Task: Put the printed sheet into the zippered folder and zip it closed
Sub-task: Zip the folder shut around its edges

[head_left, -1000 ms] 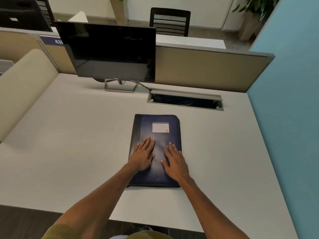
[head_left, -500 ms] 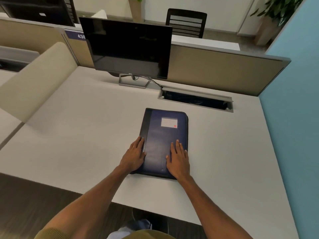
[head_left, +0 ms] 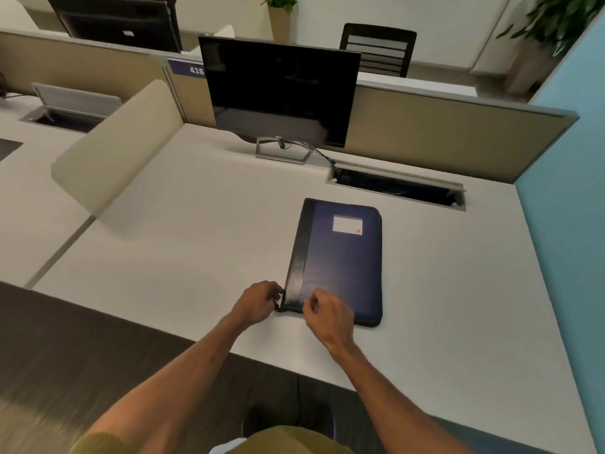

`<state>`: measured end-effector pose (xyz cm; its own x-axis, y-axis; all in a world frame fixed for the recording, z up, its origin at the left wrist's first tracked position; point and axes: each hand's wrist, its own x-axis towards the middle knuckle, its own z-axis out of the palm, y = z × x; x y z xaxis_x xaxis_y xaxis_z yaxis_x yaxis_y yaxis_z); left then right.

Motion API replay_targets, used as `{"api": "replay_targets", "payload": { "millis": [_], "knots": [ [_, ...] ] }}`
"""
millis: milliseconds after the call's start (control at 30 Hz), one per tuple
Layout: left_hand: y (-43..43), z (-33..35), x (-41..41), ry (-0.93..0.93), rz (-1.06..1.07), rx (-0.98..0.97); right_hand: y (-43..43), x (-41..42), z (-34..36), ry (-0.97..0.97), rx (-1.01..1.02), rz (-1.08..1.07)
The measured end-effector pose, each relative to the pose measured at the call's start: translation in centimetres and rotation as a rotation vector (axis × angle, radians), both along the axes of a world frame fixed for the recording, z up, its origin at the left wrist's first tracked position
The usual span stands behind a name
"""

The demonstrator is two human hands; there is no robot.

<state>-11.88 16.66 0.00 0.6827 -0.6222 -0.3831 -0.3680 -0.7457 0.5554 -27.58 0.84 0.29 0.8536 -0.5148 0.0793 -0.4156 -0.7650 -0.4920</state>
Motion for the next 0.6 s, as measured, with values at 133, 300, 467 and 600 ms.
{"api": "replay_targets", "payload": {
  "millis": [133,300,467,600],
  "knots": [
    [1.9,0.8,-0.1,-0.041,-0.178,0.031,4.5,0.4,-0.6,0.131,0.062,0.051],
    [3.2,0.5,-0.3,-0.091,-0.296,0.035,8.8,1.6,-1.6,0.191,0.218,-0.110],
    [3.7,0.4,-1.0,-0.116,-0.295,0.001,10.7,2.6,-1.7,0.167,0.350,-0.305],
    [3.7,0.8,-1.5,-0.178,-0.317,-0.014,10.8,2.5,-1.9,0.151,0.355,-0.353]
  ]
}}
